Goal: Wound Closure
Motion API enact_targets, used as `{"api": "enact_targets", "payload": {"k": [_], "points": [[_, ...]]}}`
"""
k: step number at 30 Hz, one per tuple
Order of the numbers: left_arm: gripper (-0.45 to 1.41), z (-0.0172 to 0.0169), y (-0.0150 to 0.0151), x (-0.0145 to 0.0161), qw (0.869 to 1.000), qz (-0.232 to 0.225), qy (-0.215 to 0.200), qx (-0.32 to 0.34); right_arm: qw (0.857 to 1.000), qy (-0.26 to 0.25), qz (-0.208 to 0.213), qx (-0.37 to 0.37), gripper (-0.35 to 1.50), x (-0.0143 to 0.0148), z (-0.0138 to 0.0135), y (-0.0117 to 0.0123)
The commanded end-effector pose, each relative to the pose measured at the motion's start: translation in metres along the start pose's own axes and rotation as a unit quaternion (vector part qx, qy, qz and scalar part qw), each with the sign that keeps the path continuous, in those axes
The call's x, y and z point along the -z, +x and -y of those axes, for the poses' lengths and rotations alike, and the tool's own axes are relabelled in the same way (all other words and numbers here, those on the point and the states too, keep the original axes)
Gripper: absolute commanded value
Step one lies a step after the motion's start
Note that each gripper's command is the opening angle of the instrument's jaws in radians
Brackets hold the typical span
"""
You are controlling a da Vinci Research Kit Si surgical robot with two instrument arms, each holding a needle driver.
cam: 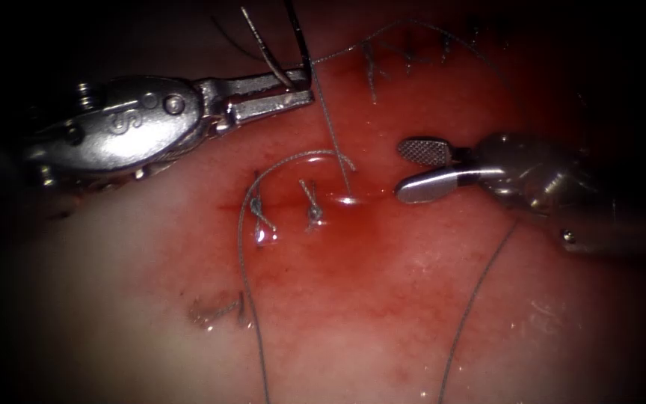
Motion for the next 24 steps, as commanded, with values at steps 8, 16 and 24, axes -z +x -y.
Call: {"api": "enact_targets", "payload": {"k": [8, 16, 24], "points": [[-0.45, -0.0044, -0.0029, -0.002, 0.999, -0.002, 0.006, -0.043, 0.998, 0.005, 0.006, -0.07, 0.95, -0.0001, 0.001, 0.0], [-0.45, -0.0087, -0.0081, -0.004, 0.993, 0.02, 0.015, -0.113, 0.979, 0.022, 0.02, -0.203, 1.03, 0.0, 0.0022, -0.0002], [-0.45, -0.0102, -0.0093, -0.0055, 0.986, 0.013, 0.007, -0.168, 0.971, 0.003, 0.009, -0.238, 1.11, -0.0015, 0.0027, -0.0006]]}}
